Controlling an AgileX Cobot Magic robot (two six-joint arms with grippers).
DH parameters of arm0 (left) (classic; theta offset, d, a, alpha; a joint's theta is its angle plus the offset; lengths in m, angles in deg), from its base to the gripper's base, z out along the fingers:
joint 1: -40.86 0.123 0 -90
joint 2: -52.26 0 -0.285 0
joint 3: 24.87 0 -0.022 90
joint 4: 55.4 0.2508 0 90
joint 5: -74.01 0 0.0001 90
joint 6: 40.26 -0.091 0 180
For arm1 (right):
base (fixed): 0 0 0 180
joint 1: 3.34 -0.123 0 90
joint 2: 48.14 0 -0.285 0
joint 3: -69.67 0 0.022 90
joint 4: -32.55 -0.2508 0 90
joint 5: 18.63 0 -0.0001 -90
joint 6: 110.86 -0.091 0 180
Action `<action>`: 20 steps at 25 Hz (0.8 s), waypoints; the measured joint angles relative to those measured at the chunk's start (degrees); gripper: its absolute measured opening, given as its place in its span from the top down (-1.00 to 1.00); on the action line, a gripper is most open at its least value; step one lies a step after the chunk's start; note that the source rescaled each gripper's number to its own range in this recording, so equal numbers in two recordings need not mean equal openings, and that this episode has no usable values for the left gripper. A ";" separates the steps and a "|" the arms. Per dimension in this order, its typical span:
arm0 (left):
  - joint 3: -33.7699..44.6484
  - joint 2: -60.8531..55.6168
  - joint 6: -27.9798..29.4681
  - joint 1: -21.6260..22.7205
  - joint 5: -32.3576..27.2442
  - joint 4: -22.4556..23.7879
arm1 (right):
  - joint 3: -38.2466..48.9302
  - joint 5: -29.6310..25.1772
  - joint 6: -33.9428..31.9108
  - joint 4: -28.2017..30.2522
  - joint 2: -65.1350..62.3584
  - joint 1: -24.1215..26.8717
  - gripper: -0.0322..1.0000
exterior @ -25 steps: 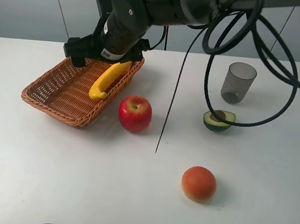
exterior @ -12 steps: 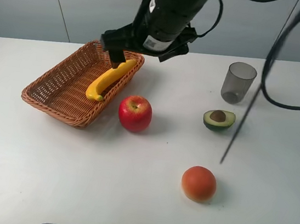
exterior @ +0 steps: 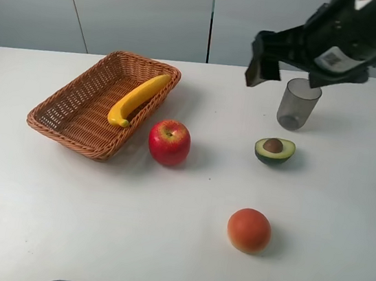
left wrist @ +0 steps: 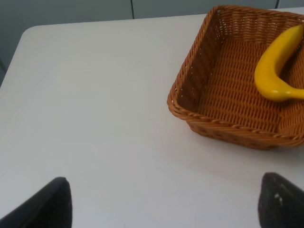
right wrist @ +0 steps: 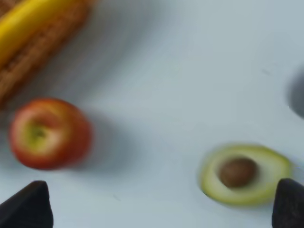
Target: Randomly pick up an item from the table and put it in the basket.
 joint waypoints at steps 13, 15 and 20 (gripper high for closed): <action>0.00 0.00 0.00 0.00 0.00 0.00 | 14.54 -10.46 9.41 -2.07 -31.83 20.78 -1.00; 0.00 0.00 0.00 0.00 0.00 0.00 | 14.56 -13.09 10.16 -2.07 -36.51 21.19 -1.00; 0.00 0.00 0.00 0.00 0.00 0.00 | 14.92 -18.96 10.88 -0.89 -49.03 21.29 -1.00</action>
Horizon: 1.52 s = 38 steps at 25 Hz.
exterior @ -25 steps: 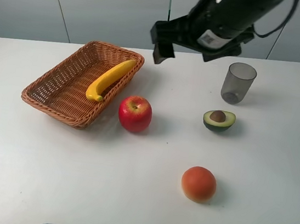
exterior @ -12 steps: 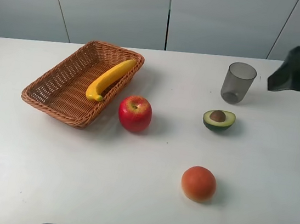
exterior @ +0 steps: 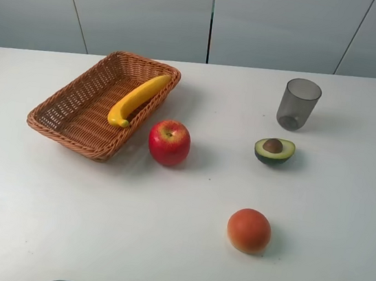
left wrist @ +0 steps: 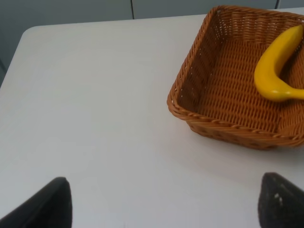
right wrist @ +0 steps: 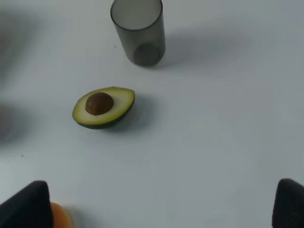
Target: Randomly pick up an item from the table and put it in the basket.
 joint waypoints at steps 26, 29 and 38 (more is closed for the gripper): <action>0.00 0.00 -0.32 0.00 0.00 0.00 | 10.19 -2.50 5.97 1.38 -27.76 0.00 -1.00; 0.00 0.00 -0.32 0.00 0.00 0.00 | 10.19 -2.50 5.99 1.38 -27.76 0.00 -1.00; 0.00 0.00 0.00 0.00 0.00 0.00 | 10.19 -2.39 6.23 1.38 -27.76 0.85 -1.00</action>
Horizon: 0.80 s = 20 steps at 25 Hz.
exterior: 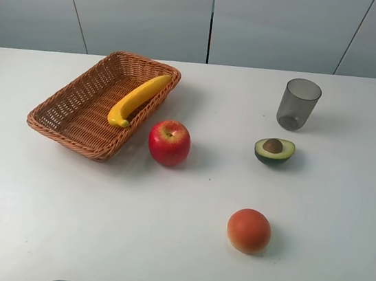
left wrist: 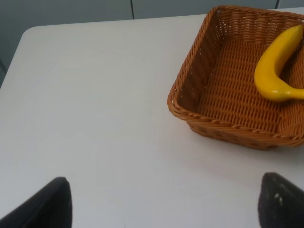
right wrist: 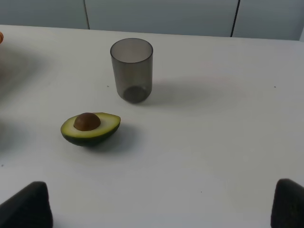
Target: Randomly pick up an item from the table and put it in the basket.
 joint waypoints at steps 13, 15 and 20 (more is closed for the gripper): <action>0.00 0.00 0.00 0.00 0.00 0.00 | 0.00 0.00 0.08 -0.12 0.00 2.16 -1.00; 0.00 0.00 0.00 0.00 0.00 0.00 | 0.00 0.00 0.08 -0.12 0.00 2.16 -1.00; 0.00 0.00 0.00 0.00 0.00 0.00 | 0.00 0.00 0.12 -0.23 0.00 2.16 -1.00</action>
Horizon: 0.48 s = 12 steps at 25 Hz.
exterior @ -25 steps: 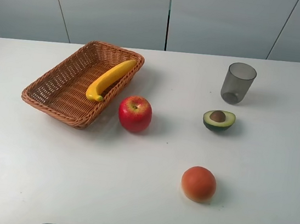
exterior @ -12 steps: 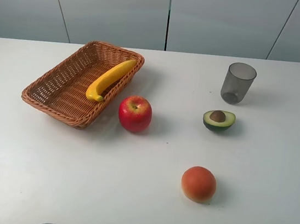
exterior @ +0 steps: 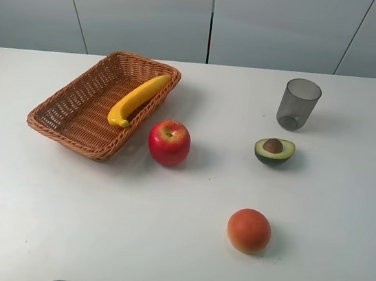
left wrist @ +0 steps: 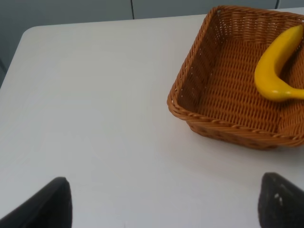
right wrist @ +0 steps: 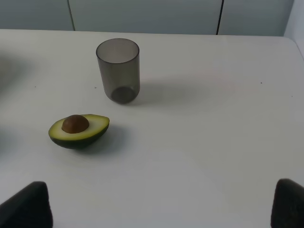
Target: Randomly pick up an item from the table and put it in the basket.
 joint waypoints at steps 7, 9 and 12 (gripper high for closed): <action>0.00 0.00 0.00 0.00 0.00 0.00 | 0.00 0.00 0.10 0.00 0.00 0.00 -1.00; 0.00 0.00 0.00 0.00 0.00 0.00 | 0.00 0.00 0.10 0.00 0.00 0.00 -1.00; 0.00 0.00 0.00 0.00 0.00 0.00 | 0.00 0.00 -0.02 0.00 0.00 0.00 -1.00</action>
